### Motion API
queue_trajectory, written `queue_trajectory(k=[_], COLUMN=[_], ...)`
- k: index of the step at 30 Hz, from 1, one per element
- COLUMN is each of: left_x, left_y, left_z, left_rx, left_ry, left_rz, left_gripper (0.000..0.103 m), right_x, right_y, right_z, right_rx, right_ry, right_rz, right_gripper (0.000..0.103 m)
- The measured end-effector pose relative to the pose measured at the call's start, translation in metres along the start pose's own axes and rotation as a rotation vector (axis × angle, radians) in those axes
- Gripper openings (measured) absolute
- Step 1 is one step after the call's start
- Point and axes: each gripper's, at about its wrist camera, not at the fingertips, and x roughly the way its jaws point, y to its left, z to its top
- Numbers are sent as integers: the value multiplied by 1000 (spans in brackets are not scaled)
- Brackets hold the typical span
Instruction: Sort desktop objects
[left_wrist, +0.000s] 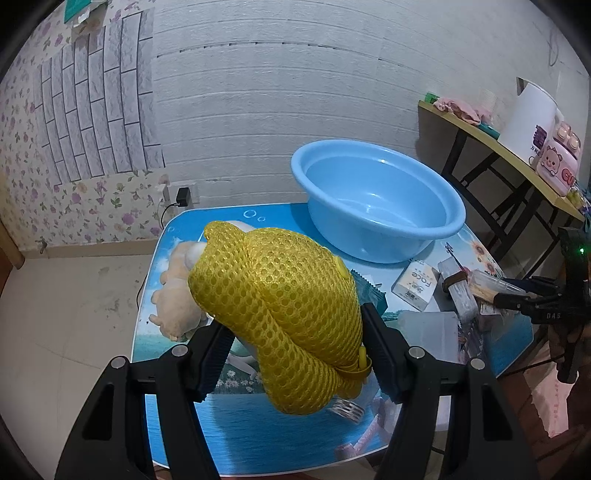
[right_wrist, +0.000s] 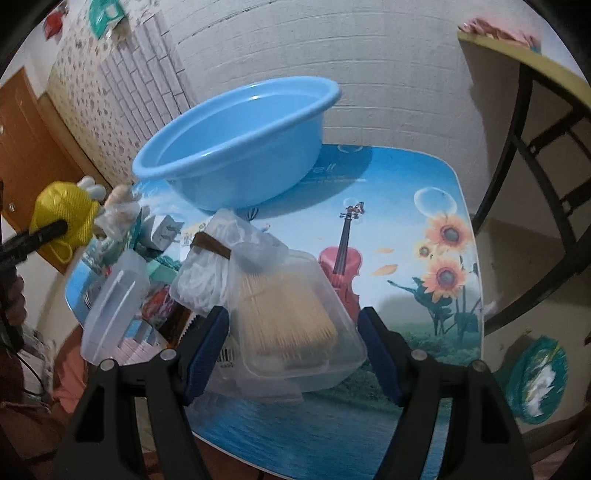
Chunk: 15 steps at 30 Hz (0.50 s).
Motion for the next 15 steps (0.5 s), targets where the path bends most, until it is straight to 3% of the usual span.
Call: queue_trajectory(k=[15], left_x=[-7], left_y=[-18], left_z=[28], left_rx=[46], left_ry=[-45], left_rz=[-19], left_gripper=[67], right_x=[-29], right_y=[7], right_z=[13], right_rx=[-27], right_ry=[-83], right_rz=[11], right_gripper=[64])
